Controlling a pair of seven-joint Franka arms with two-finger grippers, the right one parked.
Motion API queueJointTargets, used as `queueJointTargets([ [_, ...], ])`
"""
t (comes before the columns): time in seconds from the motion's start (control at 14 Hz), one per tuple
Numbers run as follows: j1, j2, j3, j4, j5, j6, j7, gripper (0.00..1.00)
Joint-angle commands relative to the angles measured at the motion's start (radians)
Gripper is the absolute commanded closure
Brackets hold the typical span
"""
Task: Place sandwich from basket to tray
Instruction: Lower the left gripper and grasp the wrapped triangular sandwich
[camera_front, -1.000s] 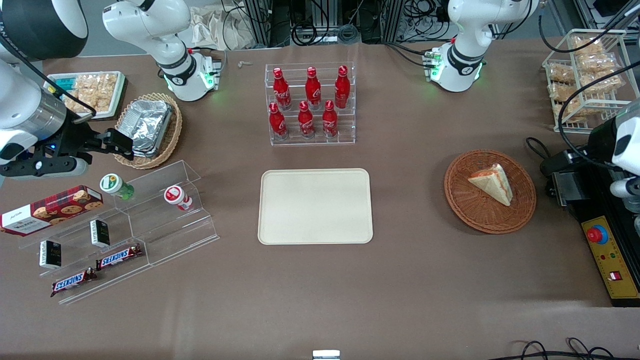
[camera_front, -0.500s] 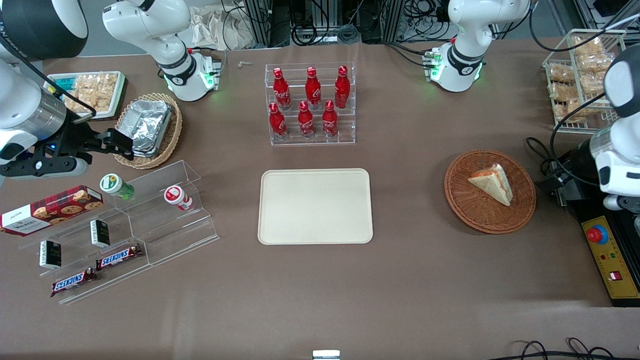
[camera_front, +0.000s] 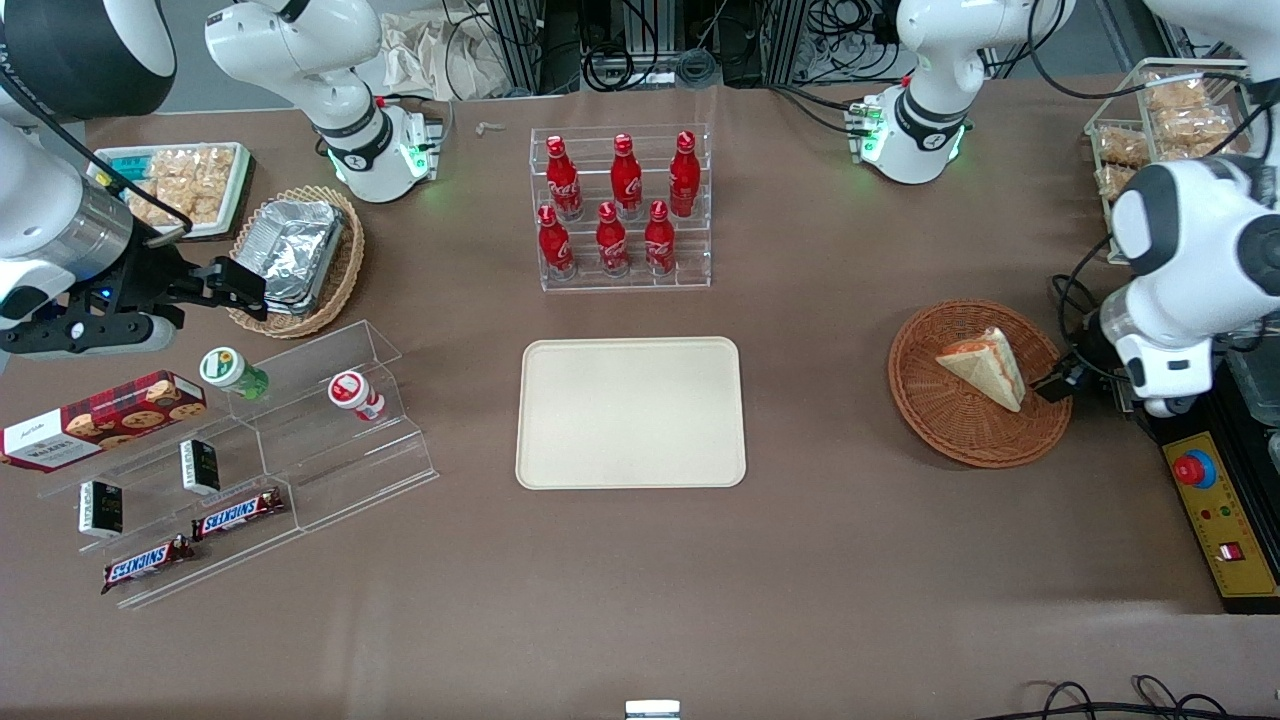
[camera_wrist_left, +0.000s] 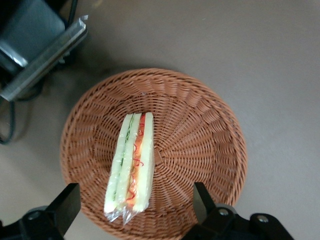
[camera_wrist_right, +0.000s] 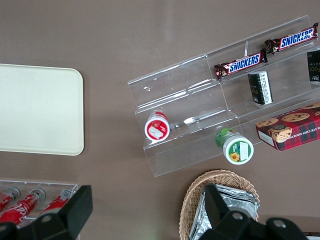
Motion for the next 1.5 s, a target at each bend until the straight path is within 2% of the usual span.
queueJointTargets([
  [0.0,0.007,-0.048,-0.01,-0.087,0.016,0.064,-0.066,0.0],
  [0.36,0.006,-0.032,-0.01,-0.228,0.016,0.262,-0.069,0.0],
  [1.14,0.024,0.015,-0.008,-0.326,0.02,0.359,-0.066,0.0],
  [1.21,0.024,0.02,-0.008,-0.326,0.02,0.37,-0.066,0.03],
  [1.36,0.024,0.027,-0.008,-0.322,0.019,0.378,-0.068,1.0],
  [1.43,0.024,0.027,-0.008,-0.317,0.017,0.378,-0.072,1.0],
])
